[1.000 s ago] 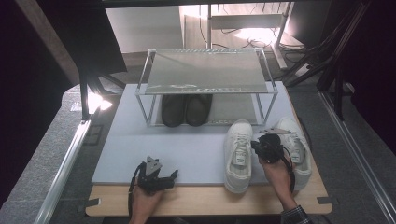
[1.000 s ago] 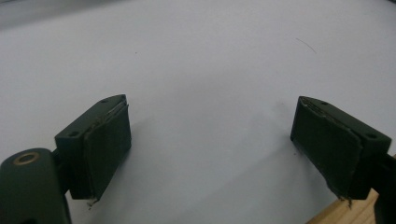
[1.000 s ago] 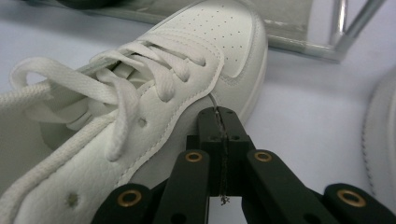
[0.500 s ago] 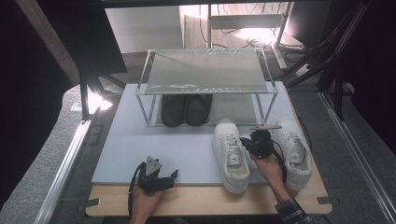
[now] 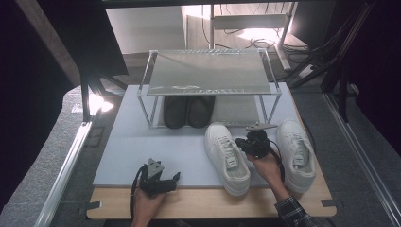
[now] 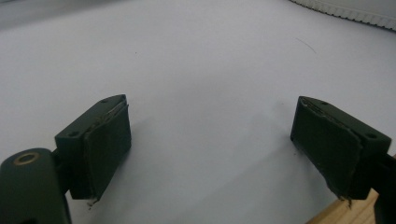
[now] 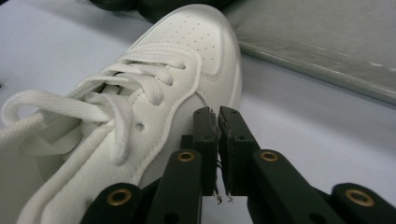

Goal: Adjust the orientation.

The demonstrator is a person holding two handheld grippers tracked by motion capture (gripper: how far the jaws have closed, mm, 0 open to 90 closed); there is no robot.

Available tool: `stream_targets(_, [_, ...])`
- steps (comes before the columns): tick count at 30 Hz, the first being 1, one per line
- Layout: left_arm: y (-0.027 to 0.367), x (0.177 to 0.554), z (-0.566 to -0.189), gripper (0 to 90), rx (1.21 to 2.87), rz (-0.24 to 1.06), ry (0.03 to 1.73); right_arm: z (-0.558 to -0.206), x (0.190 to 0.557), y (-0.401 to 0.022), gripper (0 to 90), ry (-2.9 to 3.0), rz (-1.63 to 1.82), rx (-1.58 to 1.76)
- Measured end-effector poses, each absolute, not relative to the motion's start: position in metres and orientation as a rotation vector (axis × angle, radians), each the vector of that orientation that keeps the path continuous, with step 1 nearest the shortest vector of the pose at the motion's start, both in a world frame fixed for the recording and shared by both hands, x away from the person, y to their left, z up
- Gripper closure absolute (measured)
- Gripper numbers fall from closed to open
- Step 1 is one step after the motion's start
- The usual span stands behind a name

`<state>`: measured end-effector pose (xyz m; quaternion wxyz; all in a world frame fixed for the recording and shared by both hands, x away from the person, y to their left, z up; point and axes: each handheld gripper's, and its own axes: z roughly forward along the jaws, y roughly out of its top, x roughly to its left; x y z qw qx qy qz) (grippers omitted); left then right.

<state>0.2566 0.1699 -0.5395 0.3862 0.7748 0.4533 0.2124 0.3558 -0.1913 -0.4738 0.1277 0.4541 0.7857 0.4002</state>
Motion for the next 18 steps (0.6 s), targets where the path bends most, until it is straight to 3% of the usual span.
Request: stream_targets(18, [0.170, 0.257, -0.540, 12.0, 1.970, 0.542, 1.156, -0.448, 0.297, -0.217, 55.1, 2.267, 1.143, 1.268])
